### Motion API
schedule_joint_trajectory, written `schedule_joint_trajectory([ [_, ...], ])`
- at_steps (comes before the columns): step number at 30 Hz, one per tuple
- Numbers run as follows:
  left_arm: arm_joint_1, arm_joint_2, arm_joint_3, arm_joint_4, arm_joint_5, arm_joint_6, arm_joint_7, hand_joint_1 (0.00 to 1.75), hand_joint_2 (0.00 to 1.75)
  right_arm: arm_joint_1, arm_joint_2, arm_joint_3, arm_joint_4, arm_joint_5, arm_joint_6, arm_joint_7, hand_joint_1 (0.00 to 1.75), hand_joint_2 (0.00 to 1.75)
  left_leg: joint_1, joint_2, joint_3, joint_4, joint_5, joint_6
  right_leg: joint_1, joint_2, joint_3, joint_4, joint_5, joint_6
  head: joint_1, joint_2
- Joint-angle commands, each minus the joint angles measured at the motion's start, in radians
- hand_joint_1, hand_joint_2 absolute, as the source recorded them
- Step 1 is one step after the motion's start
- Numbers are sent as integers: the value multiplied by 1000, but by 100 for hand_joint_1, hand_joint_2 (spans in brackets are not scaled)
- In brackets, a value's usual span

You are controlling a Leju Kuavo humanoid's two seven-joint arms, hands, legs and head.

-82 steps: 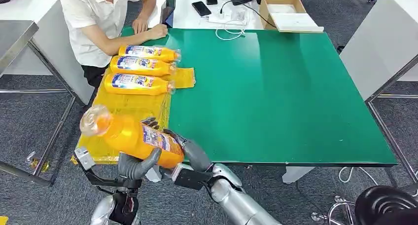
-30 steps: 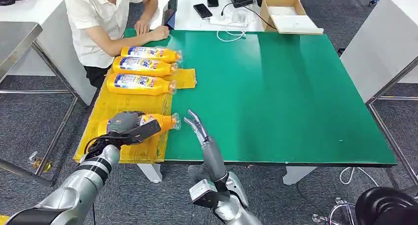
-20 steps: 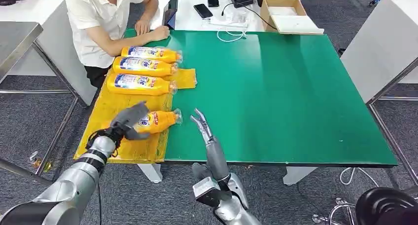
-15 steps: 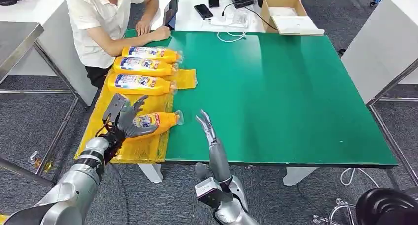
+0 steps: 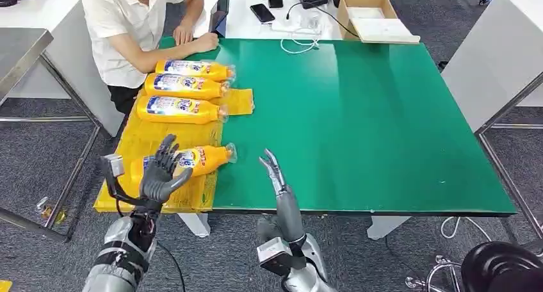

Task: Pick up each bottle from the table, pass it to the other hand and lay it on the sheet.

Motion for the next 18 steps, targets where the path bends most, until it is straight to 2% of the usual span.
schedule_joint_trajectory([
  [1,217,-2,-264,-533,-441,481,-217,0,175,61,-46,-63,-218,51,-252,2,0,0,0,-3,-1,2,-3,0,0,-3,0,1,-4,-1,0,0],
  [4,216,4,-274,-535,-453,492,-219,0,175,58,-52,-57,-223,52,-249,2,0,0,0,-2,-7,1,-1,0,0,0,-5,0,-1,-1,1,0],
  [5,216,4,-274,-535,-453,492,-219,0,175,58,-52,-57,-223,52,-249,2,0,0,0,-1,-4,0,-2,0,0,0,-3,0,-2,-1,0,0],
  [6,213,22,-303,-521,-508,516,-231,0,175,54,-60,-63,-223,89,-300,2,0,175,-1,-2,-6,0,-1,0,0,-1,-4,0,-1,-1,0,0],
  [8,219,29,-326,-513,-558,537,-231,0,175,59,-62,-88,-227,171,-344,2,0,175,0,-2,-3,0,-2,-1,0,-1,-1,-1,-2,-2,0,0],
  [9,221,24,-332,-498,-566,547,-223,0,175,83,-38,-151,-259,191,-344,2,0,175,-1,-1,-5,-1,-1,0,0,0,-3,-1,-1,-2,0,0],
  [10,227,20,-334,-483,-585,576,-218,0,175,93,-42,-161,-256,127,-344,2,0,175,-1,-1,-3,-1,-2,-1,0,0,-2,-1,-1,-2,0,0],
  [14,286,8,-320,-510,-553,589,-243,0,175,132,-19,-228,-227,40,-307,2,0,175,0,-2,-3,-2,-1,0,0,-2,-1,-2,-1,-1,0,0],
  [18,309,9,-321,-533,-552,591,-242,0,175,144,-14,-238,-234,39,-305,2,0,175,0,2,2,-2,-5,-1,0,1,3,-2,-4,-3,0,0],
])
